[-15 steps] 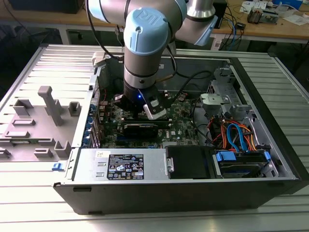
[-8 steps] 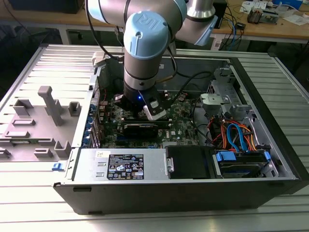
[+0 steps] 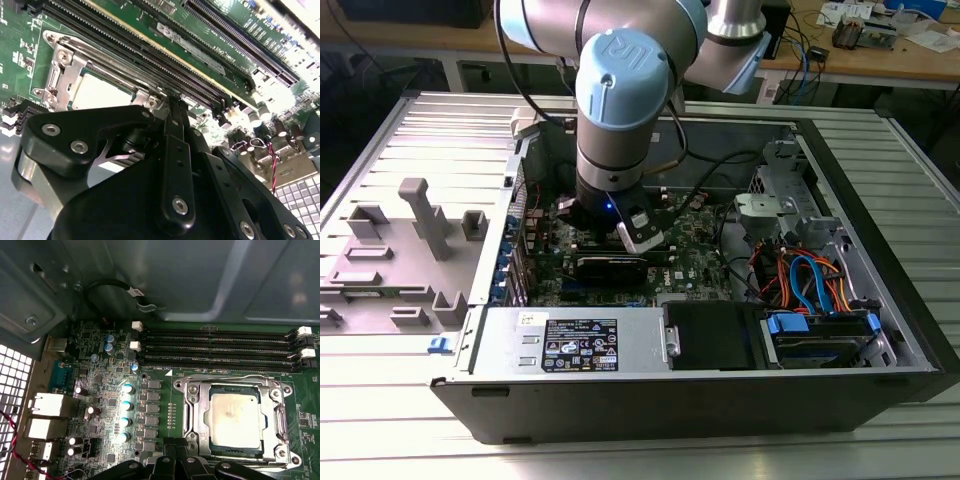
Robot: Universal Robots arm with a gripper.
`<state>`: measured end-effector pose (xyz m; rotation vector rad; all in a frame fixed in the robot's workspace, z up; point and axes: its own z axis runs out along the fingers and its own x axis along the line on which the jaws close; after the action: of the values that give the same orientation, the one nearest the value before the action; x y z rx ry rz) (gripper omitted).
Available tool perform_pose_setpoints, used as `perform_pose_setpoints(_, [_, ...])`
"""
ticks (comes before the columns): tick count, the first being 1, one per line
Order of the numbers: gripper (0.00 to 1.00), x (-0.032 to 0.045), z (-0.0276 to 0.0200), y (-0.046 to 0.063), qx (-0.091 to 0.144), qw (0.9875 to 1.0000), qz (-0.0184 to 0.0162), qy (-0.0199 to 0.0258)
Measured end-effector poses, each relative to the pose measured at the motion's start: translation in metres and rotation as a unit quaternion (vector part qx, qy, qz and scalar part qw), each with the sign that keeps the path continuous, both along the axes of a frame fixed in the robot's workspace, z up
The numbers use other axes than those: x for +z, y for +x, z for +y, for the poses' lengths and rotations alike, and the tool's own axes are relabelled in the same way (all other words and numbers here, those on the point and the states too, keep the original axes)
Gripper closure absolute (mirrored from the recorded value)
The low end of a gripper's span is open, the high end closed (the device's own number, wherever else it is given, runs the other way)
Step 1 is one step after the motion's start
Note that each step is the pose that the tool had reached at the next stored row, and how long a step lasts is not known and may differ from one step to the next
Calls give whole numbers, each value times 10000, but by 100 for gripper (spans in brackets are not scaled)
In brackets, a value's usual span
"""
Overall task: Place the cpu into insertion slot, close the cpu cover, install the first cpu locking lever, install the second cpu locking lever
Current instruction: 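Install the second cpu locking lever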
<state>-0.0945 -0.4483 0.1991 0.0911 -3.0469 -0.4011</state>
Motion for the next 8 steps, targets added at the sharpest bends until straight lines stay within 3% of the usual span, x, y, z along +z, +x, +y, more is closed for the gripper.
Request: perform_pose_setpoints(8, [89,-12,-4,0,-6,10000,0,1])
